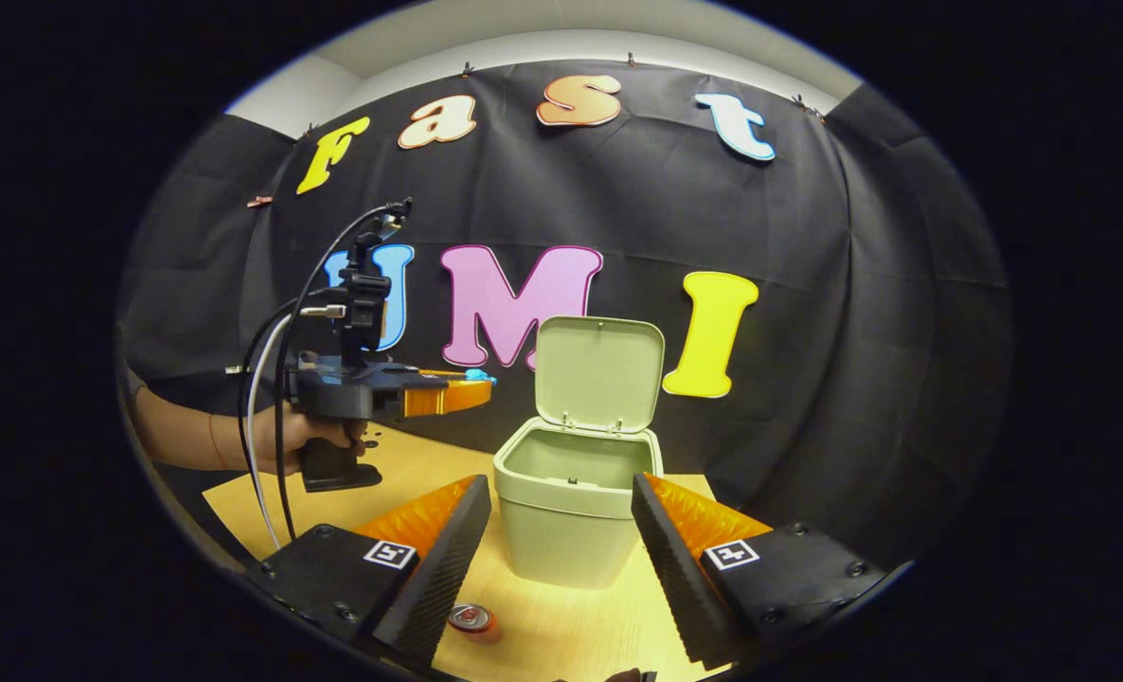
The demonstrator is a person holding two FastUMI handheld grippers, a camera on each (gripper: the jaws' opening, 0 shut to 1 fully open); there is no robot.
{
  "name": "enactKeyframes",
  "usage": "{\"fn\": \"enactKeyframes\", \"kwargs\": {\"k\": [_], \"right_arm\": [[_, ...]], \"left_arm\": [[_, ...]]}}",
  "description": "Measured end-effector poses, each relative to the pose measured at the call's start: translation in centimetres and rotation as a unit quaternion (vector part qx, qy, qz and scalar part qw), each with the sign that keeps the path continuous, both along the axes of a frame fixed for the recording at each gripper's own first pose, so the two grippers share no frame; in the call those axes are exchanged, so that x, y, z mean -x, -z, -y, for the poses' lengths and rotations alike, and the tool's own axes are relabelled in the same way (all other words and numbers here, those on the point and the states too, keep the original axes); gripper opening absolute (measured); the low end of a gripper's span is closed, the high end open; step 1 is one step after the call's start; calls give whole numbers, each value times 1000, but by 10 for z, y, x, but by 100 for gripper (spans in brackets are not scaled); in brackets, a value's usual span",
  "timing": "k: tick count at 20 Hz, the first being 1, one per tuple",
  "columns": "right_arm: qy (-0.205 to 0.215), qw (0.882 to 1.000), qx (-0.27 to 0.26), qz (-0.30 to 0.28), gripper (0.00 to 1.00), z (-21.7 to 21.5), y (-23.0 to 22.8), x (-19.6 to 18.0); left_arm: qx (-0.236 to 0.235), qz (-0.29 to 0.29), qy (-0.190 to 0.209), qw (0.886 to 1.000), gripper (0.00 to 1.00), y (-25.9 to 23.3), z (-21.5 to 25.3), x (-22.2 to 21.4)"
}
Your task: Press the lid of the desktop garbage bin to open it, pick up the crumpled paper on the desktop and throw it into the bin, then pick up the pop can on the desktop and drop it into the bin, and finally close the garbage bin lid.
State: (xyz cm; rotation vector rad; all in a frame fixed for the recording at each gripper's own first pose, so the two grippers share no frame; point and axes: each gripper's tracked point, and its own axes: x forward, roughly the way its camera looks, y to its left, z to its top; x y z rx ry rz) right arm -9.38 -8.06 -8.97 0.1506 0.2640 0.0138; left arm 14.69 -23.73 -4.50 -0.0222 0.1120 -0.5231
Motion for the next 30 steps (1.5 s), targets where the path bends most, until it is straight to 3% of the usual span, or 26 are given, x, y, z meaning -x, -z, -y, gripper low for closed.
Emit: {"fn": "enactKeyframes", "kwargs": {"k": [10, 20, 28, 30], "right_arm": [[32, 999, 6, -17, 95, 10, 9, 14], [79, 996, 14, -23, 94, 22, 6, 24], [90, 995, 8, -35, 94, 22, 18, 27], [89, 995, 8, -34, 94, 21, 18, 27]], "left_arm": [[-46, -19, 56, 997, 39, 29, 58, -18], [-60, -27, 83, 994, 37, 41, 76, -29], [-68, -22, 100, 992, 45, 41, 86, -31], [-69, -19, 100, 992, 52, 40, 87, -31]]}}
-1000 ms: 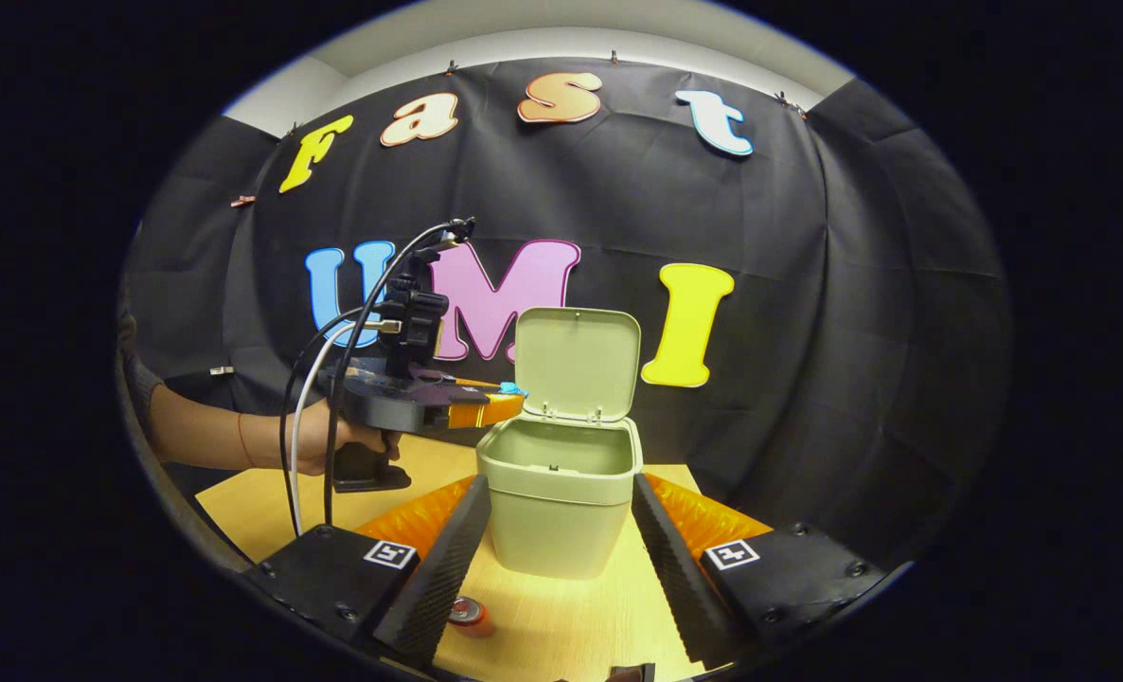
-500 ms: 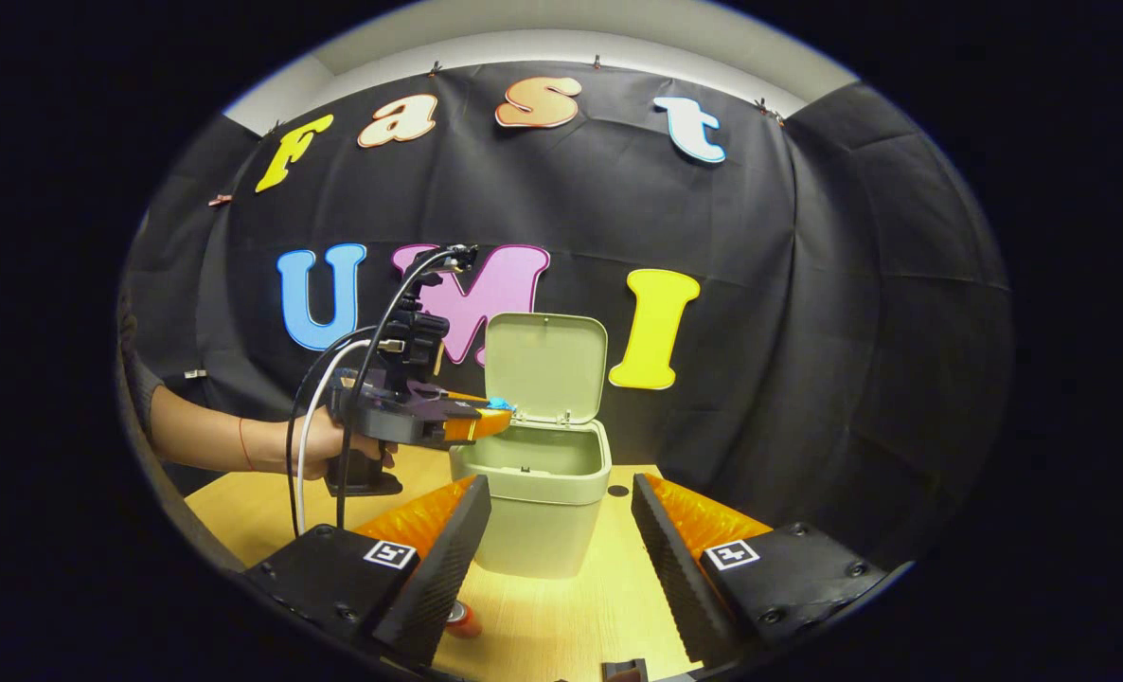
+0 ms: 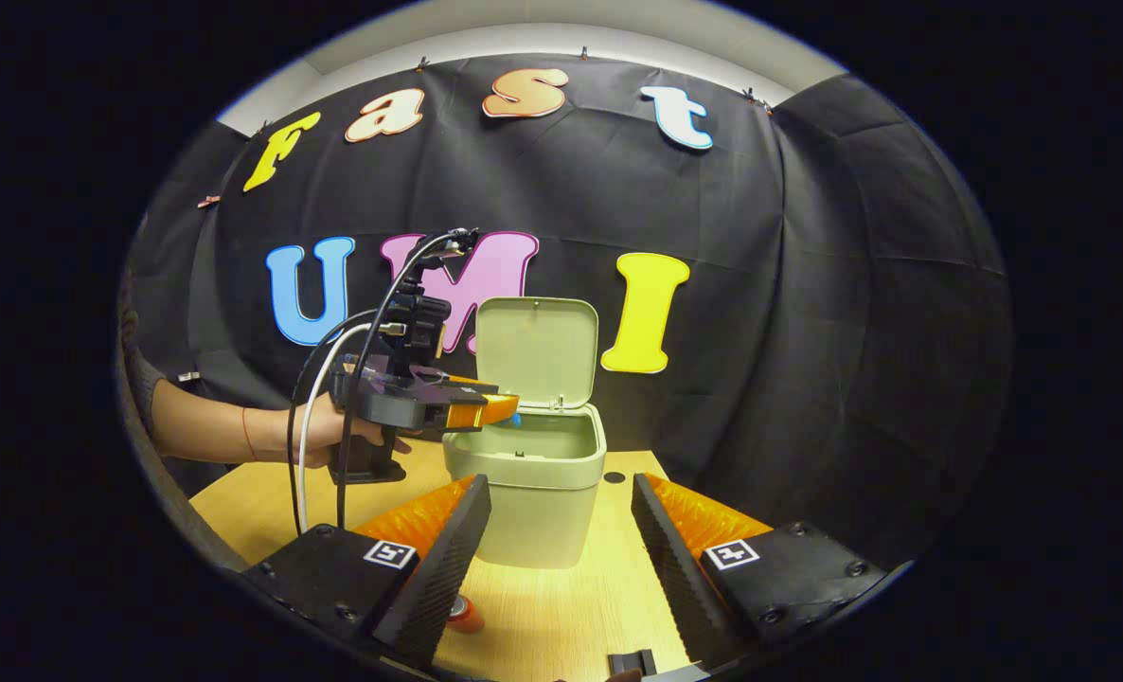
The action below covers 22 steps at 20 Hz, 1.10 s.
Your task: Press the lid of the desktop garbage bin to open it, pick up the crumpled paper on the desktop and throw it into the bin, then pick up the pop can on the desktop and drop it into the bin, and finally close the garbage bin lid.
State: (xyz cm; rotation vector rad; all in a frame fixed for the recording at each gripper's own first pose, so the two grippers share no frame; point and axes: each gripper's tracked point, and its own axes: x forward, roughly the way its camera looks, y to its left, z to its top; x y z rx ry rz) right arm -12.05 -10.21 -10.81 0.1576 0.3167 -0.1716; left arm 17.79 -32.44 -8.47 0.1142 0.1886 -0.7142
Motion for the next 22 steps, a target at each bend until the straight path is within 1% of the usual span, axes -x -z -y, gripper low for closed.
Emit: {"fn": "enactKeyframes", "kwargs": {"k": [1, 2, 3, 4, 5, 7, 13, 18, 22], "right_arm": [[-1, 1000, -2, 0, 94, -1, 0, -1], [-4, 1000, -3, 0, 94, -3, 1, -1], [-7, 1000, -4, 0, 94, -5, 3, -2], [-9, 1000, -6, 0, 94, -6, 4, -3], [-13, 1000, -9, -1, 94, -7, 6, -3], [-20, 1000, -11, -3, 94, -11, 9, -2], [-53, 998, -23, -13, 95, -27, 22, 1], [-100, 994, -28, -38, 98, -52, 49, -3], [-151, 986, -32, -62, 98, -82, 74, -4]], "left_arm": [[-1, 1, -1, 1000, 62, 0, -1, 0], [-1, 1, -3, 1000, 63, -1, -3, -1], [2, 2, -4, 1000, 76, -2, -5, 0], [6, 2, -5, 1000, 75, -2, -7, 1], [11, 1, -6, 1000, 87, -4, -8, 2], [16, 1, -10, 1000, 91, -6, -14, 6], [31, 17, -41, 999, 93, -22, -42, 19], [50, 27, -81, 995, 93, -36, -84, 36], [71, 28, -110, 991, 93, -40, -118, 53]]}}
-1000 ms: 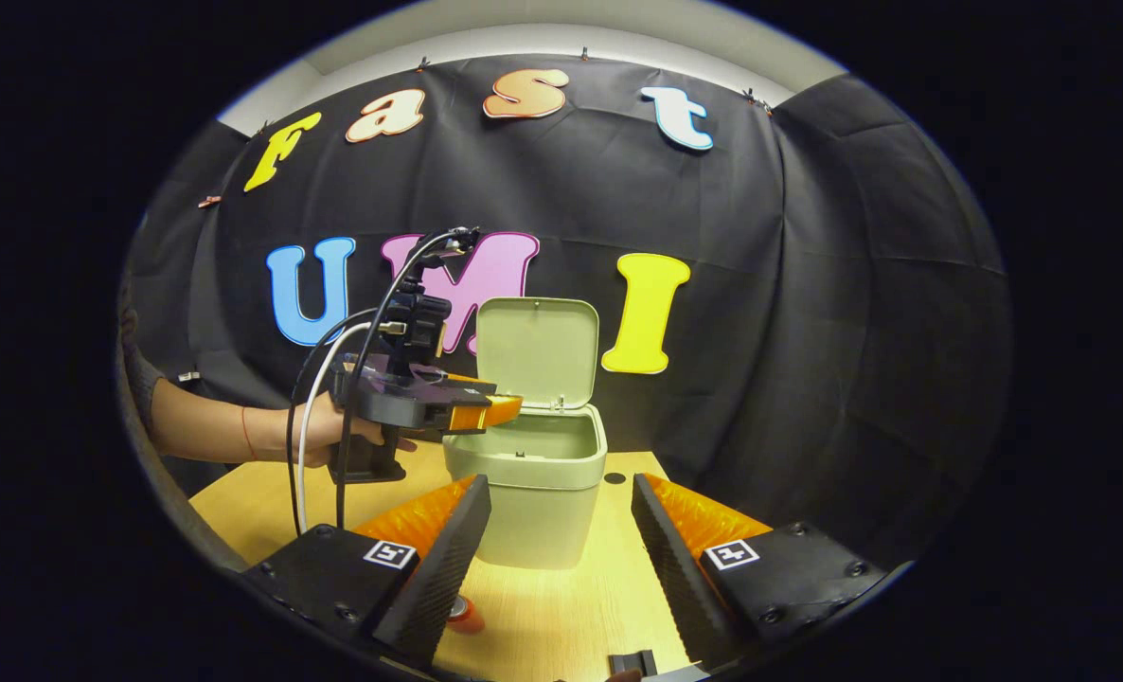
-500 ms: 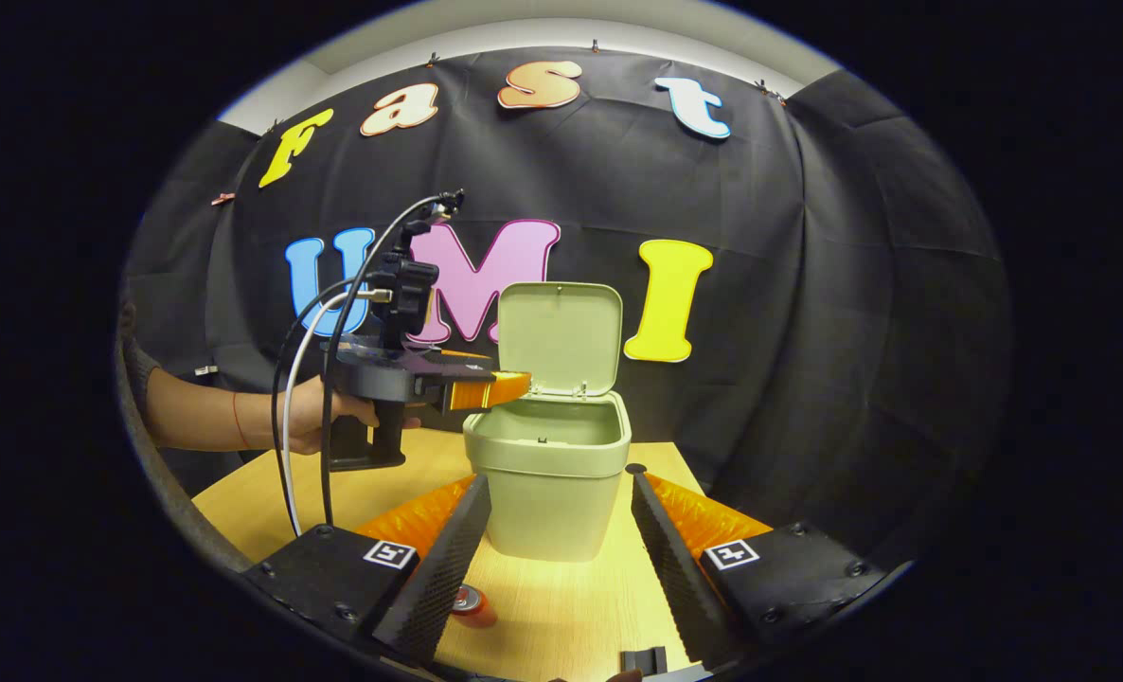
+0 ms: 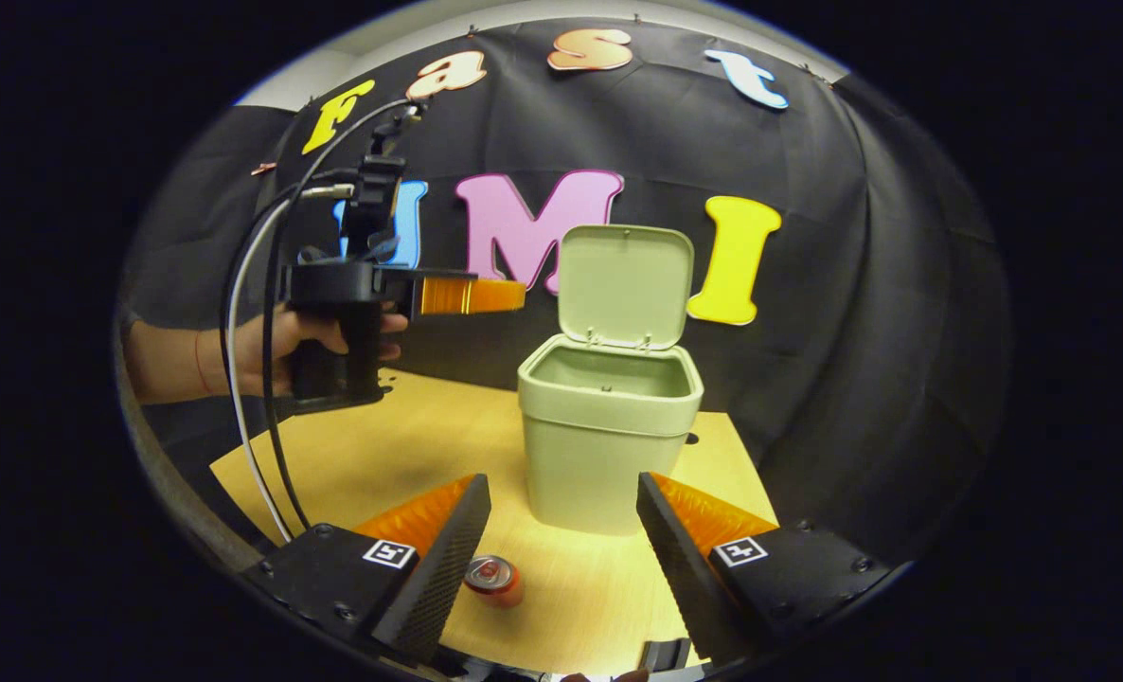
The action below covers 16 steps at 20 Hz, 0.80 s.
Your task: Press the lid of the desktop garbage bin to open it, pick up the crumpled paper on the desktop and throw it into the bin, then pick up the pop can on the desktop and drop it into the bin, and finally close the garbage bin lid.
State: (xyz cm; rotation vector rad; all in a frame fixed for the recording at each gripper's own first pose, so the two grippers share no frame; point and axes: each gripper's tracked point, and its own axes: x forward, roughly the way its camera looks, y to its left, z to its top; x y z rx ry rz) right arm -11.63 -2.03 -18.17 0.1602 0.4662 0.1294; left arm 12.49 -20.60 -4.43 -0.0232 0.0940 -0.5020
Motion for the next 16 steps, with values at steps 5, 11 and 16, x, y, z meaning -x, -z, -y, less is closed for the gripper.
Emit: {"fn": "enactKeyframes", "kwargs": {"k": [5, 11, 16], "right_arm": [[-66, 998, 3, -26, 98, -33, 35, 2], [-123, 990, 8, -70, 98, -60, 85, 12], [-154, 983, 11, -100, 98, -74, 123, 20]], "left_arm": [[6, -3, -53, 999, 93, 2, -48, 17], [3, -23, -105, 994, 94, 18, -94, 46], [5, -39, -143, 989, 93, 29, -125, 67]]}}
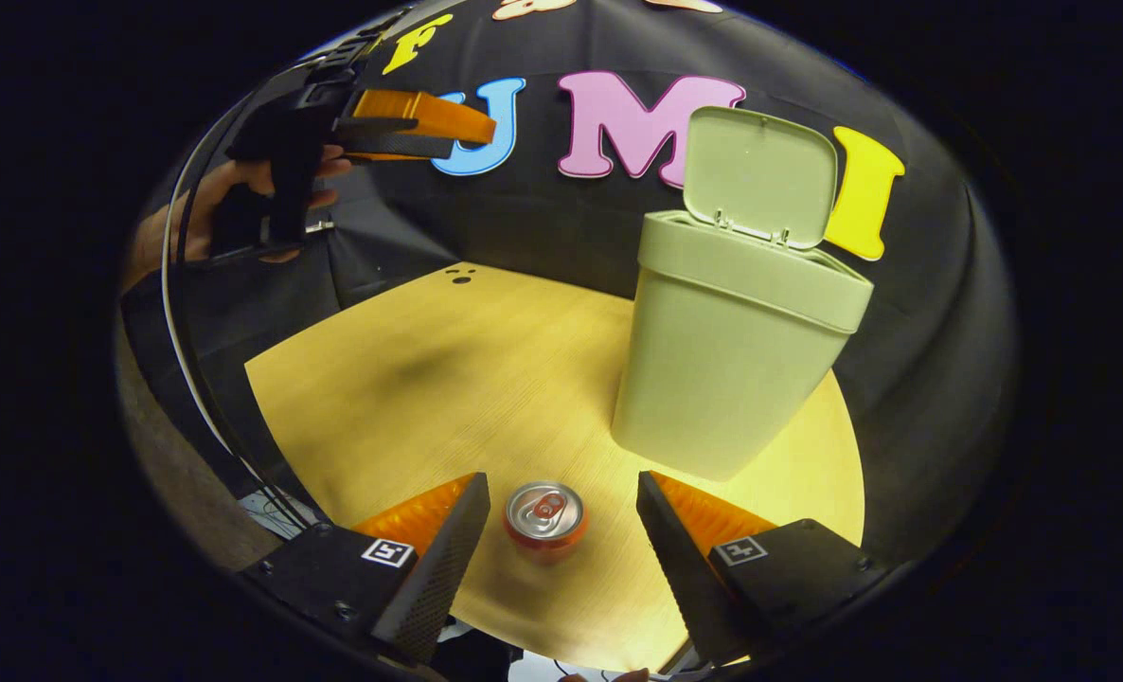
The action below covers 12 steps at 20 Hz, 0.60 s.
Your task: Press the lid of the desktop garbage bin to open it, pick up the crumpled paper on the desktop and throw it into the bin, then pick up the pop can on the desktop and drop it into the bin, and finally close the garbage bin lid.
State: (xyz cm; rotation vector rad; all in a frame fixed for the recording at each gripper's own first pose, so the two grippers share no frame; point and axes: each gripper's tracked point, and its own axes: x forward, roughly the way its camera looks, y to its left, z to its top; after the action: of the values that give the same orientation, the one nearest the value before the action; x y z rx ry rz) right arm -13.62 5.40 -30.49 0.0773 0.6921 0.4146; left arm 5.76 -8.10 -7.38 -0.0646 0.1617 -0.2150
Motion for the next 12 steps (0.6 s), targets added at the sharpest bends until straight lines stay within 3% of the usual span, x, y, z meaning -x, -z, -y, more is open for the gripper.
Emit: {"fn": "enactKeyframes", "kwargs": {"k": [12], "right_arm": [[-36, 997, 15, -63, 99, -22, 61, 0]], "left_arm": [[2, -20, -46, 999, 93, 11, -37, 30]]}}
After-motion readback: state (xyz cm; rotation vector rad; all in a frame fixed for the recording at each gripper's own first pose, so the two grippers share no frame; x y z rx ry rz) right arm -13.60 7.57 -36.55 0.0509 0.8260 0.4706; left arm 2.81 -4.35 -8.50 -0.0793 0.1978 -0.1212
